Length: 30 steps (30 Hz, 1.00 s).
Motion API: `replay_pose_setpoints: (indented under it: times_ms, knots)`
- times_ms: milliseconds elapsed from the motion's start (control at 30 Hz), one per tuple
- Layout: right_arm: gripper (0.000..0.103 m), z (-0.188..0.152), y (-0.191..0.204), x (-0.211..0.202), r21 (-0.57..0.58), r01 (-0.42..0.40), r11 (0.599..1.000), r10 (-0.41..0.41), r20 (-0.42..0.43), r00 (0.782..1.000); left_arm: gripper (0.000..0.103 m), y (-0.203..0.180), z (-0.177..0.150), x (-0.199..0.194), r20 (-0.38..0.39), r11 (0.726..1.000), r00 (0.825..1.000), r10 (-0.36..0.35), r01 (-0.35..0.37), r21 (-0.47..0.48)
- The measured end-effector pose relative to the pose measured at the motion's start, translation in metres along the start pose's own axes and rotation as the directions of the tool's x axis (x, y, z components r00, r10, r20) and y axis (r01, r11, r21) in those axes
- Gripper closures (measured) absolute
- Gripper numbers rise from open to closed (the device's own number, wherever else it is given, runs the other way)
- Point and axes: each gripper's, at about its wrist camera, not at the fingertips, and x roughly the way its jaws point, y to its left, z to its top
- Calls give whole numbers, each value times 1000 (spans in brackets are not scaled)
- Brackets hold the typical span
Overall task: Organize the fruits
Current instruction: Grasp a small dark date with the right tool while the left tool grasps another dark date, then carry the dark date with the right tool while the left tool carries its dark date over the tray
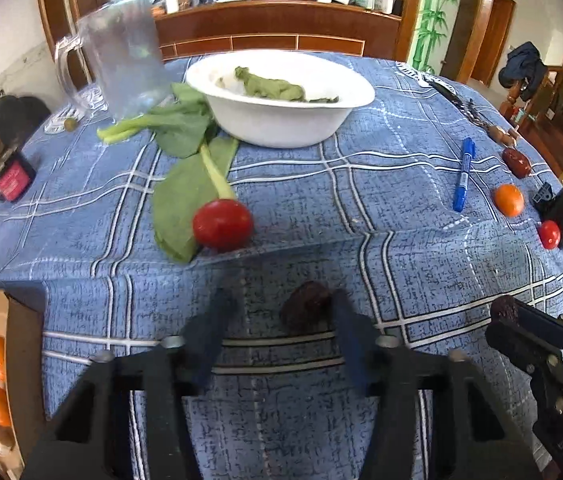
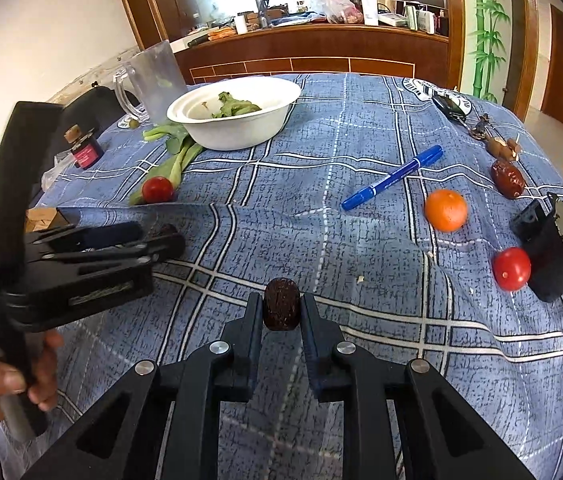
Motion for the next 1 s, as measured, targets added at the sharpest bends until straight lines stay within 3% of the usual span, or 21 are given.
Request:
replay_pose_setpoints:
  times_ms: [33, 67, 300, 667, 1000]
  knots:
    - [83, 0, 2, 1, -3, -2, 1000, 2, -4, 1000, 81, -1, -1, 0, 5, 1000, 1000, -25, 25, 4]
    - [83, -1, 3, 0, -6, -3, 1000, 3, -4, 1000, 83, 0, -1, -1, 4, 998, 998, -57, 57, -7]
    - [83, -14, 12, -14, -8, 5, 1000, -5, 6, 1000, 84, 7, -22, -33, 19, 988, 989, -149, 150, -41]
    - [83, -59, 38, -52, -19, 31, 999, -31, 6, 1000, 84, 28, -98, -109, 29, 980, 982, -186, 187, -72]
    - [83, -83, 87, -64, -35, -5, 999, 5, -18, 1000, 83, 78, -152, -175, 88, 974, 985, -145, 158, -164]
